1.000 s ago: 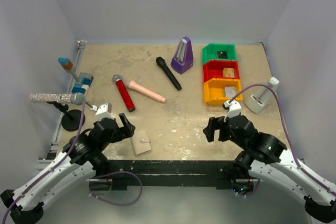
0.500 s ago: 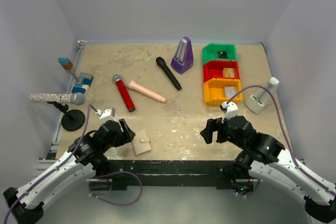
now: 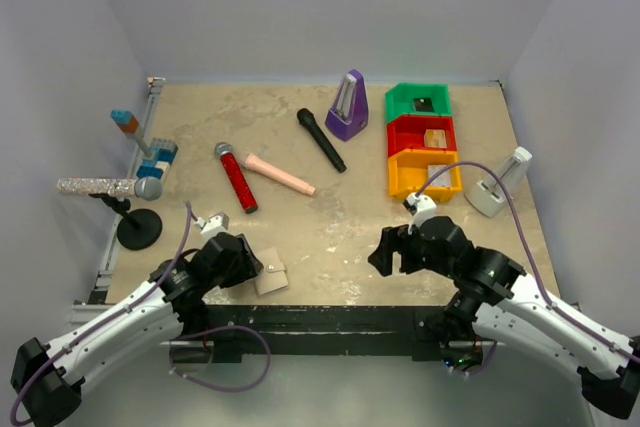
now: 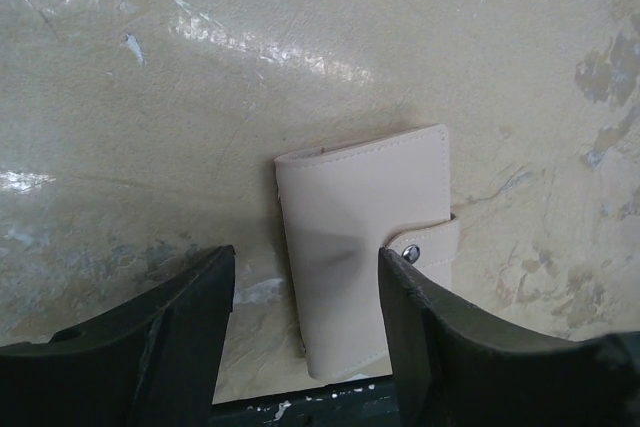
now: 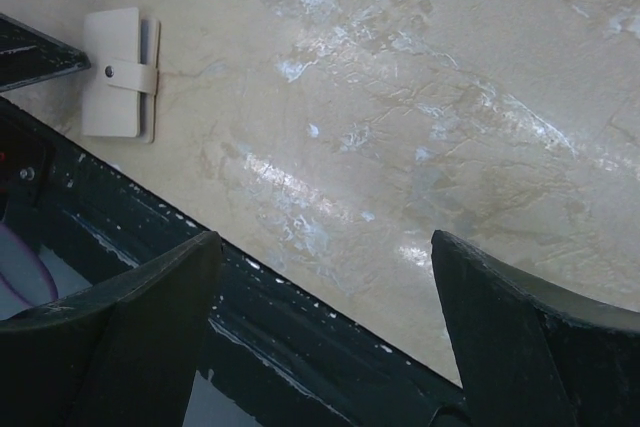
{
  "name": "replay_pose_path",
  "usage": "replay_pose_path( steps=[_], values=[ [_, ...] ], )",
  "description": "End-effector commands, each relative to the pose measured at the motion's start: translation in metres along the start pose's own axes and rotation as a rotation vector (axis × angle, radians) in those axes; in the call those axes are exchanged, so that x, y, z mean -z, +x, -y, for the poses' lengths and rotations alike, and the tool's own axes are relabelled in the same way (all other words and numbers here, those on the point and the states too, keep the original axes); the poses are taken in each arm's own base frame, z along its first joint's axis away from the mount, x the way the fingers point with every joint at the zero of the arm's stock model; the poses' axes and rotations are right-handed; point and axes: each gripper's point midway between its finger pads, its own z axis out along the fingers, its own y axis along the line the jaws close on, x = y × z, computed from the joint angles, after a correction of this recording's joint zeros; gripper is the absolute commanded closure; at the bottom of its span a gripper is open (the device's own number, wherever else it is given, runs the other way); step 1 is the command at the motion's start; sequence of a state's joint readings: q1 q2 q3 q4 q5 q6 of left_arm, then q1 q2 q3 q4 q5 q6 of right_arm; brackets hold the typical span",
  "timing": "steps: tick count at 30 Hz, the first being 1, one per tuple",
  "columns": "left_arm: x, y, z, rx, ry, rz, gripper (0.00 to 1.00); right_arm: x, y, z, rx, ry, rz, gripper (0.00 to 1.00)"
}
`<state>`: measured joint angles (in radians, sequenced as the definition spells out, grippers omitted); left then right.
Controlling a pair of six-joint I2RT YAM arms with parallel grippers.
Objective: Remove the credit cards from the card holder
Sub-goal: Move the card holder to the center of the board.
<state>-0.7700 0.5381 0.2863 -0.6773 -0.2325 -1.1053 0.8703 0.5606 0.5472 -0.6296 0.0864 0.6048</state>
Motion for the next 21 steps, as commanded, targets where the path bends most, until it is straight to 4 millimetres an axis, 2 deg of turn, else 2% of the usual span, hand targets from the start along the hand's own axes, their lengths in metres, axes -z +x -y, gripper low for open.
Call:
replay_pose_path(
  steps=[1, 6, 15, 21],
  values=[
    [-0.005, 0.001, 0.012, 0.031, 0.050, -0.005, 0.38, -0.007, -0.005, -0.018, -0.030, -0.074, 0.006, 0.10],
    [-0.008, 0.004, 0.010, 0.019, 0.055, -0.011, 0.41, -0.012, -0.001, -0.022, -0.030, -0.088, -0.013, 0.11],
    [-0.018, 0.023, 0.029, -0.031, 0.154, -0.104, 0.52, -0.018, 0.003, -0.023, -0.050, -0.098, -0.021, 0.11],
    [-0.017, 0.020, 0.043, -0.041, 0.214, -0.094, 0.57, -0.022, 0.007, -0.027, -0.068, -0.110, -0.047, 0.12]
  ],
)
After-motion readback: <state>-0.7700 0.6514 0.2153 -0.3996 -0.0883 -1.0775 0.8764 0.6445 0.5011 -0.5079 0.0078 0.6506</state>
